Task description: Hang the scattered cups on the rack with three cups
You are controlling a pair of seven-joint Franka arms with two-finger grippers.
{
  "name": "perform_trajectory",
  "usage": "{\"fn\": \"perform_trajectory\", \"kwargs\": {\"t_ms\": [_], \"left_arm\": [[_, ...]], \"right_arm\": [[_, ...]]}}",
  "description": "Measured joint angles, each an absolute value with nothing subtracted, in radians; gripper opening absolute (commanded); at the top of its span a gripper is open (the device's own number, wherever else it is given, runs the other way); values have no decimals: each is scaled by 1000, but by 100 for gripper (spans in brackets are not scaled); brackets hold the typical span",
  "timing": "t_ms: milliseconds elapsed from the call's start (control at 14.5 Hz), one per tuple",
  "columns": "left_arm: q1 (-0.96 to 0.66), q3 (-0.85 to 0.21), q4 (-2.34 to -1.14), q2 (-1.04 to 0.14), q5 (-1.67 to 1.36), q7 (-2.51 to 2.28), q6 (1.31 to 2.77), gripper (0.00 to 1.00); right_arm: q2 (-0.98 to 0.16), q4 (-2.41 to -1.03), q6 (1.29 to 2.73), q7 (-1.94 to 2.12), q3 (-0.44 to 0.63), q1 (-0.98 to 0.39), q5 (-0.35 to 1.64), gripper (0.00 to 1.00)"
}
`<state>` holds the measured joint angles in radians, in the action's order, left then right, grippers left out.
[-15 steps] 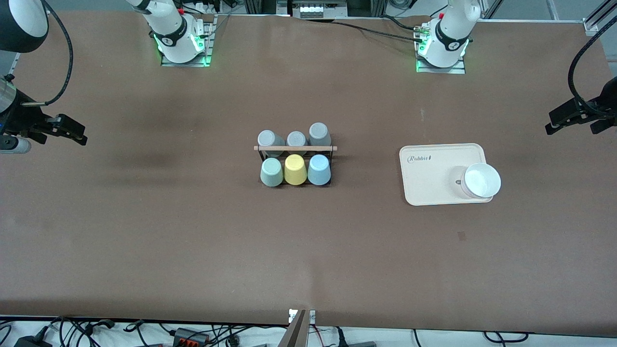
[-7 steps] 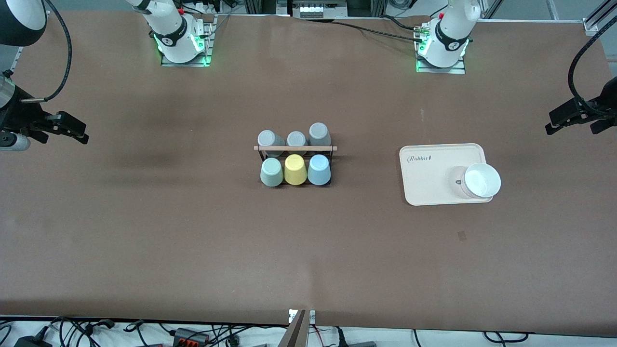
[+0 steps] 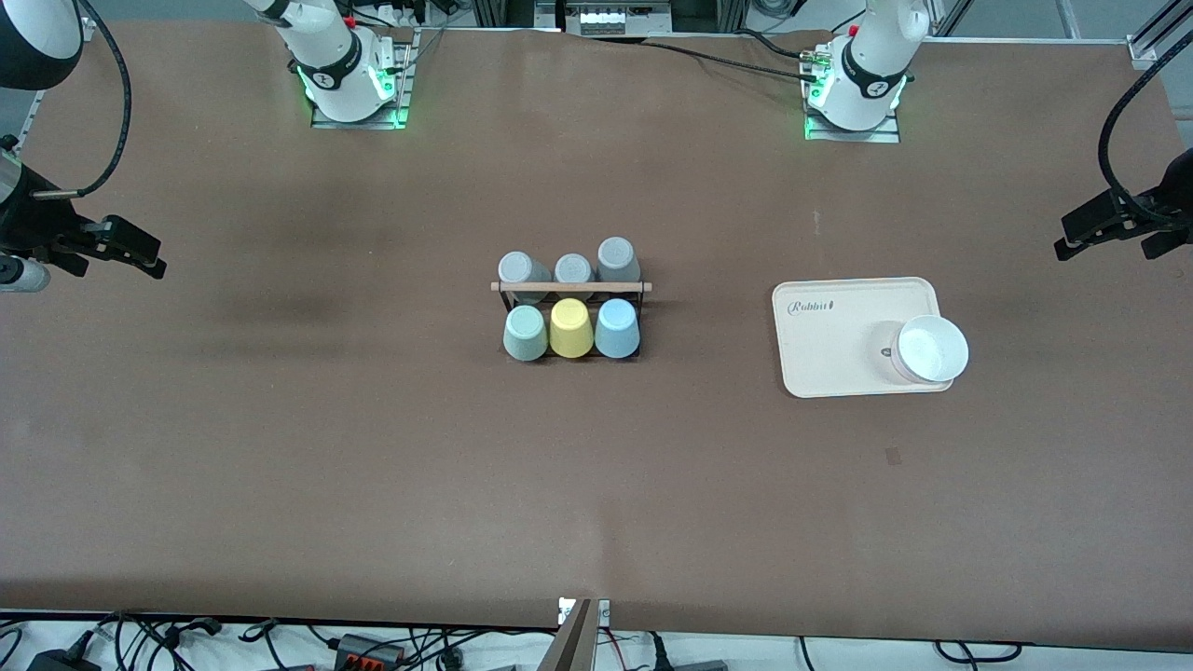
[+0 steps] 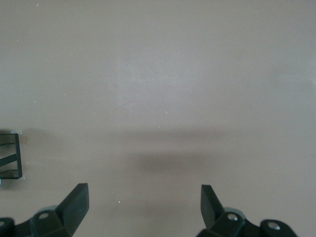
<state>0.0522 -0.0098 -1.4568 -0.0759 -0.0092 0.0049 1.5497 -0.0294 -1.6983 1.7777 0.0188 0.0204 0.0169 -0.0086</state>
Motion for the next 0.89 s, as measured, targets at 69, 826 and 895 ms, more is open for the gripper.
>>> {"fn": "perform_trajectory", "kwargs": {"t_ms": [69, 826, 895], "left_arm": [[52, -10, -1457, -76, -9, 5, 1550, 100], [52, -10, -1457, -76, -9, 5, 1550, 100], [52, -10, -1457, -76, -9, 5, 1550, 100]], "right_arm": [[-29, -1698, 1777, 19, 18, 18, -9, 100], [-17, -1698, 1757, 19, 9, 19, -9, 100], [-17, -1698, 1757, 19, 9, 19, -9, 100]]}}
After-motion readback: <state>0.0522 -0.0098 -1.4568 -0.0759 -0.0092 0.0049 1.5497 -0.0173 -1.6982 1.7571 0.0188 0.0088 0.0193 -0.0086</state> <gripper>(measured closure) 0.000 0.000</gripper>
